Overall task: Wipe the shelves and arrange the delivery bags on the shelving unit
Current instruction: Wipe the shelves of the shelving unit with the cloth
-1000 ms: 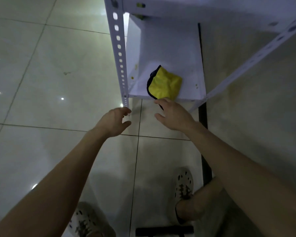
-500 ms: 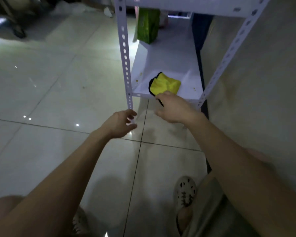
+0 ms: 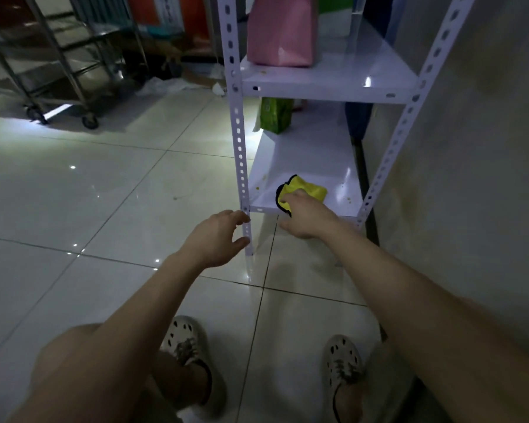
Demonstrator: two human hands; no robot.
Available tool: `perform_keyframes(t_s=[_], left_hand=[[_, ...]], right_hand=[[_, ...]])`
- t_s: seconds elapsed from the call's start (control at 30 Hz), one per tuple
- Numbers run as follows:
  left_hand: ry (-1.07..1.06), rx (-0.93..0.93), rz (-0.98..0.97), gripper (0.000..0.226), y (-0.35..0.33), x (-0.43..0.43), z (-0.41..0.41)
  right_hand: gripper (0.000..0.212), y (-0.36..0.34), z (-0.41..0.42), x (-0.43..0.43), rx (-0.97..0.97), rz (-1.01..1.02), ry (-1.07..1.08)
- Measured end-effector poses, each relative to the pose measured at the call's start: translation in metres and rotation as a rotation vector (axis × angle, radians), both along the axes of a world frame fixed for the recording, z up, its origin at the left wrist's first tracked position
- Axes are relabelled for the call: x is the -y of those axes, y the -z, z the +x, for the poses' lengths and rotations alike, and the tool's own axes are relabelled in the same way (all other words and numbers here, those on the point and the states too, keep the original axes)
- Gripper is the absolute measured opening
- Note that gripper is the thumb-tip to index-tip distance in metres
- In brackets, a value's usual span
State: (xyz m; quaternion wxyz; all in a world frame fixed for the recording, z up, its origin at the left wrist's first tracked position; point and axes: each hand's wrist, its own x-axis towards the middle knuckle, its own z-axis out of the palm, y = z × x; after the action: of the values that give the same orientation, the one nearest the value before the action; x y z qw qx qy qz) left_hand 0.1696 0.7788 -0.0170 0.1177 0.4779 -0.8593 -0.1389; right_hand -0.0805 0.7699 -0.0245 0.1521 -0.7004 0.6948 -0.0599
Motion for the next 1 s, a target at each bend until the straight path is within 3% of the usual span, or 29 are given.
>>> perform_keyframes(t_s=[0.1, 0.27, 0.37, 0.53, 0.6, 0.77, 1.0], left_hand=[[-0.002, 0.006, -0.045, 0.052, -0.002, 0.034, -0.013], [-0.228, -0.273, 0.128, 0.06, 0.0, 0.108, -0.028], [-0.415, -0.406, 0.128, 0.067, 0.004, 0.14, -0.034], [-0.351, -0.413, 0.13, 0.098, 0.023, 0.167, -0.051], [-0.303, -0.471, 0.111, 0.093, 0.029, 0.177, -0.058], [-0.314, -0.596, 0.053, 0.051, 0.029, 0.198, -0.07], [-0.271, -0.588, -0.002, 0.046, 0.034, 0.208, -0.063]], right_hand=[[0.068, 0.022, -0.011, 0.041, 0.017, -0.014, 0.054], [0.073, 0.089, -0.047, 0.11, -0.015, -0.115, 0.271], [0.071, 0.125, -0.057, 0.14, 0.002, -0.206, 0.371], [0.063, 0.188, -0.052, 0.16, 0.052, -0.268, 0.339], [0.056, 0.202, -0.049, 0.155, 0.021, -0.271, 0.351], [0.053, 0.21, -0.054, 0.153, 0.009, -0.328, 0.362], [0.05, 0.213, -0.069, 0.202, 0.017, -0.256, 0.364]])
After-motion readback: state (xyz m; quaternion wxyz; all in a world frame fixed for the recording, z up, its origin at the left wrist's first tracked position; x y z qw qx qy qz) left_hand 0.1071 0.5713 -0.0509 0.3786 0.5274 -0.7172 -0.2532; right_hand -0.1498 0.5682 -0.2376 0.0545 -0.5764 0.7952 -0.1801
